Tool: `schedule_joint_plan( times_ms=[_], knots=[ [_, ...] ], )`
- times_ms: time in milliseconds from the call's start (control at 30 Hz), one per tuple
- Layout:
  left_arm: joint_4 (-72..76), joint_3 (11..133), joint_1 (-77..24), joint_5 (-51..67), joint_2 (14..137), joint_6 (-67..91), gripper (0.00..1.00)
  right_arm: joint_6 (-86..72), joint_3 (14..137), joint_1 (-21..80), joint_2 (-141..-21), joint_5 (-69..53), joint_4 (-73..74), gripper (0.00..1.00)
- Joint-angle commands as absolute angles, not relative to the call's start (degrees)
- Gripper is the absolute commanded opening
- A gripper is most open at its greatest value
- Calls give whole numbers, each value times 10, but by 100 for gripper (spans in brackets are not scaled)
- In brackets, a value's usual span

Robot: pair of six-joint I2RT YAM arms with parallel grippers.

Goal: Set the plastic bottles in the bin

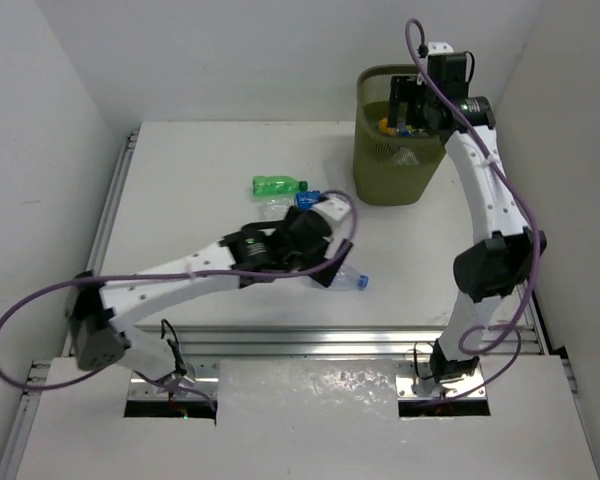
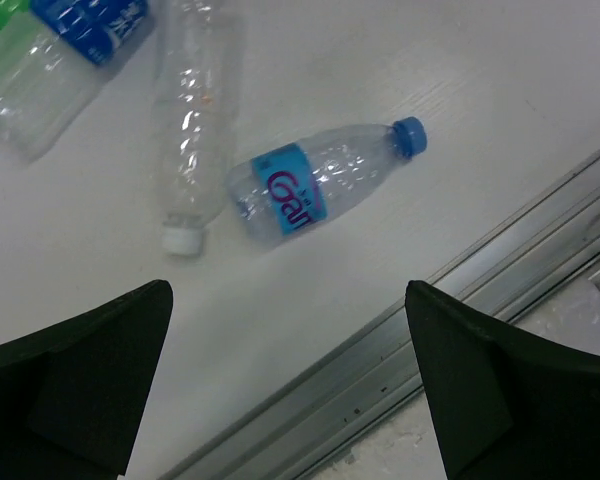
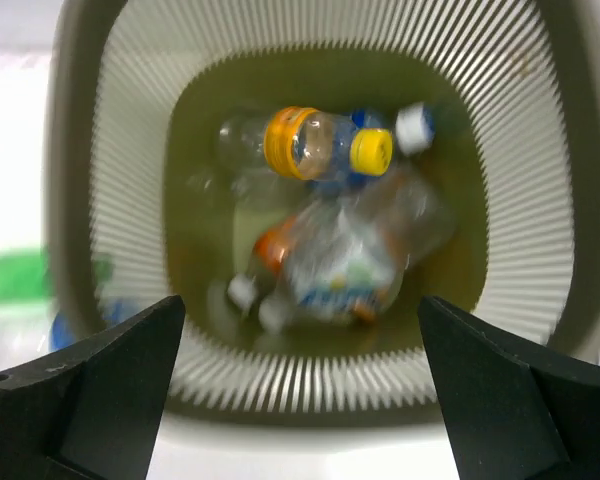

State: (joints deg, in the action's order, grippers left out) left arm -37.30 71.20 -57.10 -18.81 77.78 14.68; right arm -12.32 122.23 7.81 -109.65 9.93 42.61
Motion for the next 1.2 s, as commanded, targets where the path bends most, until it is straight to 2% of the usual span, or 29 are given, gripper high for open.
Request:
schedule_joint_plan(
  times_ms=[0, 133, 400, 700, 933, 1033, 1100, 1133, 1167],
  knots=[
    [-421, 771, -612, -224, 878, 59, 100, -133, 1184, 86, -947, 62, 426, 99],
    [-422, 809, -628, -207, 965, -71, 100, -131, 1018, 84, -815, 48, 411, 99],
    [-342, 822, -622, -192, 1026, -234, 100, -147, 854, 77, -637, 3, 402, 99],
    [-334, 859, -576, -105, 1085, -273, 99, -153, 831, 77, -598, -43, 401, 99],
    [-377, 900, -566, -35, 1161, -262, 93, -152, 842, 77, -593, -44, 409, 99],
    [-388, 916, -567, -24, 1187, -251, 86, -153, 843, 77, -585, -37, 409, 99],
    [-408, 950, -573, -15, 1198, -234, 70, -153, 842, 77, -577, -30, 410, 99],
    [-407, 962, -577, -18, 1196, -225, 56, -153, 842, 78, -576, -21, 412, 99],
    [-403, 965, -589, -25, 1194, -221, 24, -154, 840, 77, -574, -17, 413, 99]
  ],
)
